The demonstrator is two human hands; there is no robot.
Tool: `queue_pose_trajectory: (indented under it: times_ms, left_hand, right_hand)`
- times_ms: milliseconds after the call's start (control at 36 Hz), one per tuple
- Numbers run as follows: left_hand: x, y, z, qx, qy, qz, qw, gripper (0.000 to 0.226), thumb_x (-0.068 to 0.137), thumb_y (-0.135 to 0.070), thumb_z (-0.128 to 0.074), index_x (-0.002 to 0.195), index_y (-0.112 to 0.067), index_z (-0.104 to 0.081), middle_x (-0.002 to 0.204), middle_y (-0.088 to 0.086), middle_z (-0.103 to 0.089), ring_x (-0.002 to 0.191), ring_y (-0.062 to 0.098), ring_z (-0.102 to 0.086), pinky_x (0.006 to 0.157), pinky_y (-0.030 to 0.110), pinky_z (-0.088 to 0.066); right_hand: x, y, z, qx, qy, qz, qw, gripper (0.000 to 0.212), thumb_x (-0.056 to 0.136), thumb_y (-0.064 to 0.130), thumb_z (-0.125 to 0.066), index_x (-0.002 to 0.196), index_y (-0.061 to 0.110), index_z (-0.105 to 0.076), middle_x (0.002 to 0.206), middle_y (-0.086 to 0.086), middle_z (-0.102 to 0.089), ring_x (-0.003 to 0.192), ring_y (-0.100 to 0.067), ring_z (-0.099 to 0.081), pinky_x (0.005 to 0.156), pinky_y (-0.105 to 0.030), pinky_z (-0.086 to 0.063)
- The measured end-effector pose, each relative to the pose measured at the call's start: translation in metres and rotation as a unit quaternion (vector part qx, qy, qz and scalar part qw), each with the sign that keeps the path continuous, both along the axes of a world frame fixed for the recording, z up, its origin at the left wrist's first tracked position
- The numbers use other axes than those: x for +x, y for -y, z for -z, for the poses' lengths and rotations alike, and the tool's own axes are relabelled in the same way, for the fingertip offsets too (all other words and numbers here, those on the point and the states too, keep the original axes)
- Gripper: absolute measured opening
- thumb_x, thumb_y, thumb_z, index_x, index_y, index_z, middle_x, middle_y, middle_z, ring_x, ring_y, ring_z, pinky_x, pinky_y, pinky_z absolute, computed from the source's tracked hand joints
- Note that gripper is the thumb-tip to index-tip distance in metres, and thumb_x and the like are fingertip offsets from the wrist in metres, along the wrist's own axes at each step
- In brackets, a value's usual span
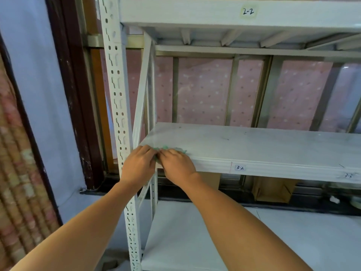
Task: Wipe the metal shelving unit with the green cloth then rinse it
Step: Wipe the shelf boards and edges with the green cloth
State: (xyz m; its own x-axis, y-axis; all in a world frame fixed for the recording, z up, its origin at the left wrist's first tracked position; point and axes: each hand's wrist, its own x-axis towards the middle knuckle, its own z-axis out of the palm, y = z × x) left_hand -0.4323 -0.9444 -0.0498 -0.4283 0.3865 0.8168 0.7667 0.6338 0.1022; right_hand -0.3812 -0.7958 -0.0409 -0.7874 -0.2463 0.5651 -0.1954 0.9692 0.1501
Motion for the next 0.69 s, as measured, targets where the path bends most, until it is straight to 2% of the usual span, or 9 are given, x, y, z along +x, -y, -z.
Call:
queue_pose_trajectory:
  times_ms: [83, 167, 361, 444, 611, 694]
  left_hand:
    - [0.004, -0.015, 0.003, -0.005, -0.008, 0.012, 1.0, 0.022, 0.087, -0.003, -0.062, 0.106, -0.009, -0.073, 0.098, 0.003, -0.071, 0.089, 0.025, -0.063, 0.077, 0.038, -0.055]
    - [0.008, -0.031, 0.003, -0.013, -0.013, 0.024, 1.0, 0.023, 0.086, -0.006, -0.059, 0.102, -0.009, -0.075, 0.094, 0.004, -0.071, 0.083, 0.026, -0.061, 0.072, 0.039, -0.053]
    - [0.026, -0.078, -0.001, -0.031, -0.015, 0.05, 0.998, 0.015, 0.086, -0.01, -0.064, 0.093, -0.01, -0.077, 0.085, 0.001, -0.069, 0.078, 0.022, -0.057, 0.068, 0.036, -0.05]
    - [0.033, -0.104, -0.002, -0.031, -0.015, 0.059, 0.998, 0.011, 0.083, -0.008, -0.069, 0.09, -0.01, -0.077, 0.081, 0.001, -0.068, 0.076, 0.021, -0.055, 0.067, 0.035, -0.049]
    - [0.059, -0.156, 0.0, -0.033, -0.018, 0.073, 0.997, 0.023, 0.085, -0.015, -0.055, 0.088, -0.011, -0.077, 0.078, 0.002, -0.066, 0.074, 0.023, -0.055, 0.065, 0.038, -0.048]
    - [0.078, -0.187, -0.003, -0.034, -0.018, 0.077, 0.996, 0.018, 0.083, -0.013, -0.059, 0.085, -0.011, -0.077, 0.076, 0.001, -0.065, 0.073, 0.021, -0.054, 0.065, 0.035, -0.047]
  right_hand:
    - [0.01, -0.015, 0.0, -0.003, 0.0, 0.007, 1.0, 0.044, 0.091, 0.016, -0.063, 0.134, 0.014, -0.054, 0.132, -0.006, -0.061, 0.119, -0.025, -0.057, 0.101, -0.041, -0.048]
    - [0.019, -0.03, 0.002, -0.004, 0.0, 0.019, 1.0, 0.043, 0.091, 0.014, -0.062, 0.134, 0.014, -0.055, 0.132, -0.004, -0.061, 0.12, -0.024, -0.056, 0.101, -0.039, -0.048]
    - [0.045, -0.077, 0.005, -0.017, 0.004, 0.045, 0.999, 0.042, 0.091, 0.015, -0.062, 0.133, 0.013, -0.057, 0.134, -0.004, -0.06, 0.121, -0.024, -0.055, 0.098, -0.04, -0.05]
    - [0.058, -0.099, 0.003, -0.015, 0.01, 0.054, 0.998, 0.044, 0.092, 0.016, -0.06, 0.136, 0.015, -0.054, 0.136, -0.002, -0.058, 0.124, -0.022, -0.053, 0.102, -0.038, -0.047]
    - [0.088, -0.151, 0.005, -0.012, 0.012, 0.067, 0.998, 0.043, 0.096, 0.016, -0.055, 0.138, 0.015, -0.052, 0.14, -0.002, -0.055, 0.126, -0.022, -0.049, 0.104, -0.036, -0.043]
    - [0.105, -0.184, 0.004, -0.006, 0.011, 0.068, 0.998, 0.044, 0.097, 0.017, -0.055, 0.141, 0.016, -0.049, 0.143, -0.001, -0.052, 0.13, -0.021, -0.047, 0.107, -0.036, -0.04]
